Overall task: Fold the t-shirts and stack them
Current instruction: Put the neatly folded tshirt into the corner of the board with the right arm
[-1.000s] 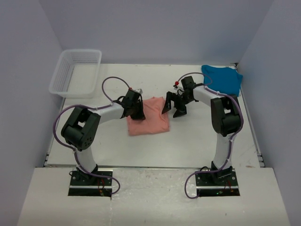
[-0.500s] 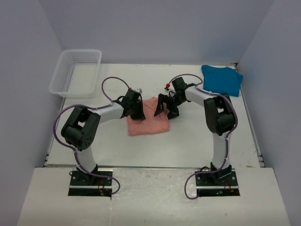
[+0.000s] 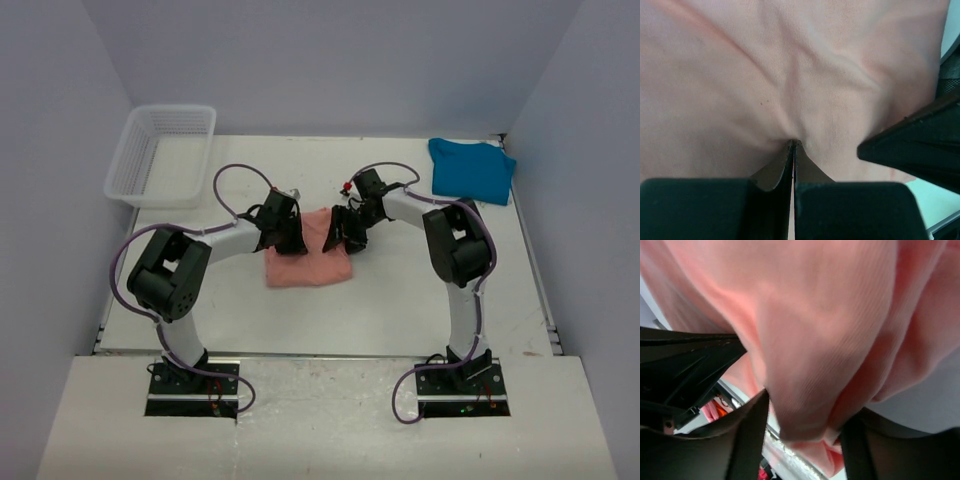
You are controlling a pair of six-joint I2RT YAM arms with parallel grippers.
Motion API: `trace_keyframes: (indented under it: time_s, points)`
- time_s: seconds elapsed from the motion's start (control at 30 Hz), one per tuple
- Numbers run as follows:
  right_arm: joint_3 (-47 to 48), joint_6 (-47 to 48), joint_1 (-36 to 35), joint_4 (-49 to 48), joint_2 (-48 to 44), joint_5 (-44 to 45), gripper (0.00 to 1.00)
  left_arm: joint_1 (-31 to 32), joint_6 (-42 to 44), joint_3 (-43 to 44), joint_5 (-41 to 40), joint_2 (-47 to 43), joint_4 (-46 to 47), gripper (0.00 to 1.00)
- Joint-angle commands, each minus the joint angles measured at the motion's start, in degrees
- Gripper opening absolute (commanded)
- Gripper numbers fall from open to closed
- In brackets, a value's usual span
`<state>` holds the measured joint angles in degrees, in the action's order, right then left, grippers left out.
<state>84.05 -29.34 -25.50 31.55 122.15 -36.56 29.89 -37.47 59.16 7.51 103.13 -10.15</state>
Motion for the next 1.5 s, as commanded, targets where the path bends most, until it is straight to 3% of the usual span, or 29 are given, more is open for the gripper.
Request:
trace_keyframes:
  time_s: [0.0, 0.07, 0.13, 0.23, 0.27, 0.37, 0.77, 1.1, 1.47]
  points:
    - [-1.6, -2.6, -0.6, -3.9, 1.2, 0.0, 0.52, -0.4, 0.2, -0.7, 0.6, -2.3, 0.3, 0.0]
    - [-2.7, -3.3, -0.6, -5.6, 1.1, 0.4, 0.47, -0.4, 0.2, -1.0, 0.8, -2.3, 0.4, 0.0]
    - [-3.6, -3.9, -0.5, -5.9, 1.4, 0.1, 0.36, -0.3, 0.1, -1.1, 0.8, -2.5, 0.4, 0.0]
    - [-4.2, -4.1, -0.7, -7.2, 1.5, -0.5, 0.13, -0.4, 0.3, -1.2, 0.7, -2.8, 0.6, 0.0]
    - [-4.2, -4.1, -0.7, -6.9, 1.7, -0.4, 0.13, -0.4, 0.3, -1.2, 0.7, -2.8, 0.5, 0.0]
    - [-3.3, -3.3, -0.6, -7.1, 2.7, -1.3, 0.0, -0.3, 0.3, -1.7, 0.8, -2.8, 0.7, 0.0]
    - [-1.1, 5.3, -3.5, -1.1, -1.3, 11.9, 0.0, 0.3, 4.2, -3.3, -0.7, -11.2, 1.7, 0.0]
    - [6.3, 10.4, -3.7, 8.8, -7.2, 33.5, 0.0, 2.8, 4.3, -4.2, -5.7, -21.4, -1.3, 0.0]
    - [9.8, 18.6, -3.6, 6.6, -10.5, 53.7, 0.0, 5.1, 3.7, -7.7, -5.4, -22.9, -1.1, 0.0]
